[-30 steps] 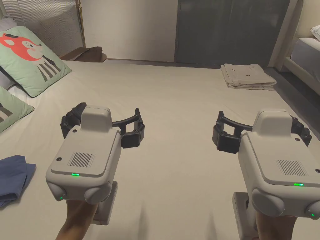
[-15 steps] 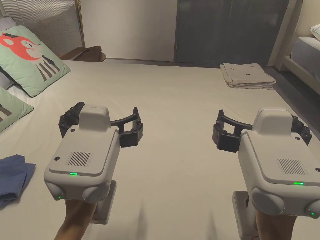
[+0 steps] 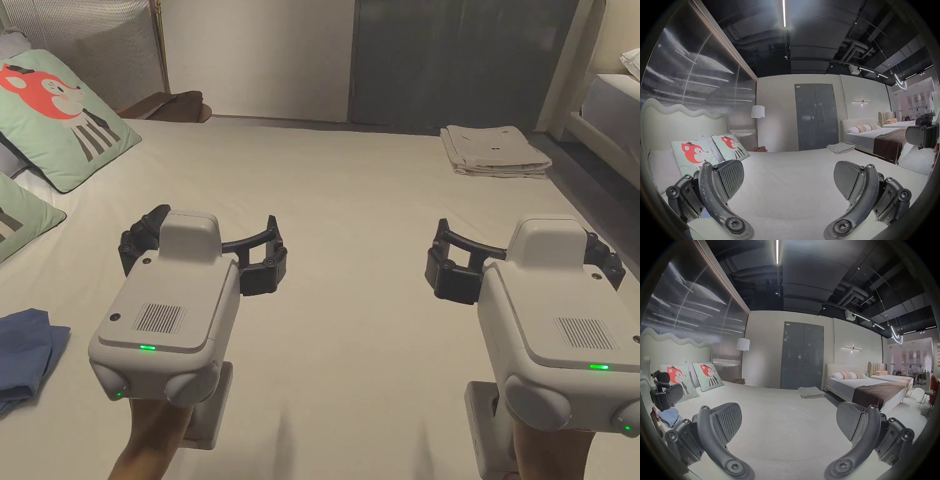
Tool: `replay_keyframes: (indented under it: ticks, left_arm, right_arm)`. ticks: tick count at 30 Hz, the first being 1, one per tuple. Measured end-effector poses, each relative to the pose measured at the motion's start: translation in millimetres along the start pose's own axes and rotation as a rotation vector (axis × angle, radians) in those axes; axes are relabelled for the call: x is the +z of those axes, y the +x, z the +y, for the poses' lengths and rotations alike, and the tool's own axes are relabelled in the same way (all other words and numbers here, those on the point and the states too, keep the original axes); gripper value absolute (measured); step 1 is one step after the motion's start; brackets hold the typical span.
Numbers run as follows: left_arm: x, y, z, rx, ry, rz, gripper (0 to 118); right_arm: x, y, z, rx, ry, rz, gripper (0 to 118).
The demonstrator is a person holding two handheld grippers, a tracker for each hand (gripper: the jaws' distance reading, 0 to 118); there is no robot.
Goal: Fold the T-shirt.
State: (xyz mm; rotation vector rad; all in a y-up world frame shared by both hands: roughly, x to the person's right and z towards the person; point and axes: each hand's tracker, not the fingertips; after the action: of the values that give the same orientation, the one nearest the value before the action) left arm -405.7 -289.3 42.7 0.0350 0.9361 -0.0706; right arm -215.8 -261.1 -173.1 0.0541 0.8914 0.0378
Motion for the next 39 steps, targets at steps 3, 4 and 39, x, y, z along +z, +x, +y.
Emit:
replay_keyframes:
  ticks: [3, 4, 39]
  left_arm:
    - [-0.2, 0.1, -0.1, 0.0, 0.001, 0.001, 111]
    - [-0.1, 0.0, 0.0, 0.001, 0.001, 0.0, 111]
    - [-1.7, -5.4, 1.8, 0.015, 0.006, -0.001, 111]
  right_arm:
    - [-0.4, 0.0, -0.3, 0.001, -0.001, 0.0, 115]
    - [-0.5, 0.0, -0.5, 0.001, -0.001, 0.0, 115]
    - [-22.7, 13.2, 35.3, -0.255, -0.522, -0.131, 115]
